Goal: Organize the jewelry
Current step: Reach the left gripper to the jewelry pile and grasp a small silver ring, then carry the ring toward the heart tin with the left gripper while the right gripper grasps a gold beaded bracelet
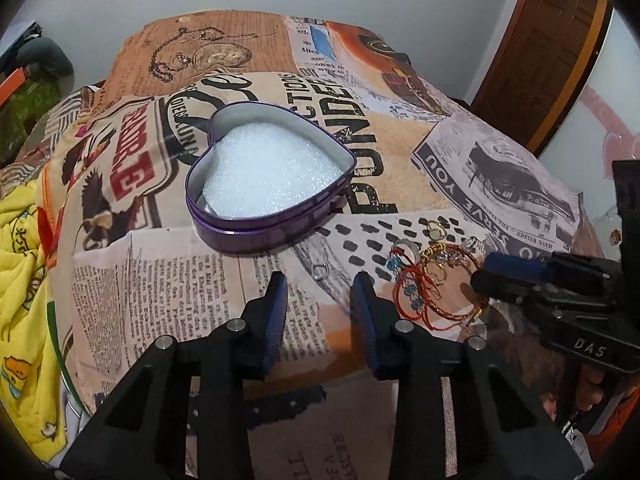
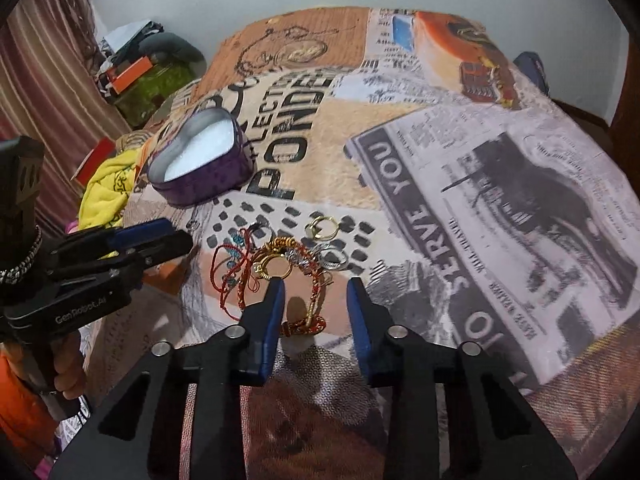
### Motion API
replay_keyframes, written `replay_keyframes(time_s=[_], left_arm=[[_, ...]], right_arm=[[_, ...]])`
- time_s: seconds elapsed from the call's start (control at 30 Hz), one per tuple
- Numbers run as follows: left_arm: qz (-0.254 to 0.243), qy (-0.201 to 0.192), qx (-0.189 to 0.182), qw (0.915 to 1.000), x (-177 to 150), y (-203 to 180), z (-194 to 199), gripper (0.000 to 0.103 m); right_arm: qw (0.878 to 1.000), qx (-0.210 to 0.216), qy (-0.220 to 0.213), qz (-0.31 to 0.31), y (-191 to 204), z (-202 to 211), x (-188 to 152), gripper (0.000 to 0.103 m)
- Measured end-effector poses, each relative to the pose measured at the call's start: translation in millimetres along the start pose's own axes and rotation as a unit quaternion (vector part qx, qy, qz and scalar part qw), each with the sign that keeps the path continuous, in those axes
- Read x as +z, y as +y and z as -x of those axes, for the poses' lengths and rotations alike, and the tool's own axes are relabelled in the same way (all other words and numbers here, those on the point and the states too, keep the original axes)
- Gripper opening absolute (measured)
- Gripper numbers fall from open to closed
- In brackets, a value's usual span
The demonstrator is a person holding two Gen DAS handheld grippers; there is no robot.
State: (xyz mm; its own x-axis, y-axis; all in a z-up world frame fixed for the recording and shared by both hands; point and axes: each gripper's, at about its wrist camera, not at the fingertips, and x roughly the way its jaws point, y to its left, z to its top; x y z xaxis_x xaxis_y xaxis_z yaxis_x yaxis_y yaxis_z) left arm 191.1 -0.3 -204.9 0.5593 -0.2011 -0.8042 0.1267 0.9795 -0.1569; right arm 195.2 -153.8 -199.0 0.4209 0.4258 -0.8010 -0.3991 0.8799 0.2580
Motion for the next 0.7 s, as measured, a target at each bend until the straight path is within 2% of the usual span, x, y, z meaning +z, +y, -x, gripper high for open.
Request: replay_keyframes(time_s=[0.13, 0.23, 0.4, 0.7], left_arm=[[0.002, 0.0, -0.008, 1.0, 2.7, 1.8, -4.9, 0.034], [-0.006, -0.001, -0.006, 1.0, 3.8, -0.6, -8.3, 0.032], [-0.022, -0.004, 0.002, 0.9998, 4.4, -6.0, -13.3, 0.008], [-0.018, -0.015, 0.001, 0.9997, -0.2, -8.9, 1.7, 0.008]], right_arm=[[1.0, 0.004, 0.005, 0.002, 1.6, -5.7, -1.0, 0.011], [1.0, -0.005, -0.001, 0.01, 6.0, -7.2, -1.7, 0.008], [1.0, -0.009, -0.009, 0.011, 9.8, -5.3, -0.2, 0.004], [0.999, -0.018, -0.044, 0.016, 14.4, 22.0, 7.5, 0.004]])
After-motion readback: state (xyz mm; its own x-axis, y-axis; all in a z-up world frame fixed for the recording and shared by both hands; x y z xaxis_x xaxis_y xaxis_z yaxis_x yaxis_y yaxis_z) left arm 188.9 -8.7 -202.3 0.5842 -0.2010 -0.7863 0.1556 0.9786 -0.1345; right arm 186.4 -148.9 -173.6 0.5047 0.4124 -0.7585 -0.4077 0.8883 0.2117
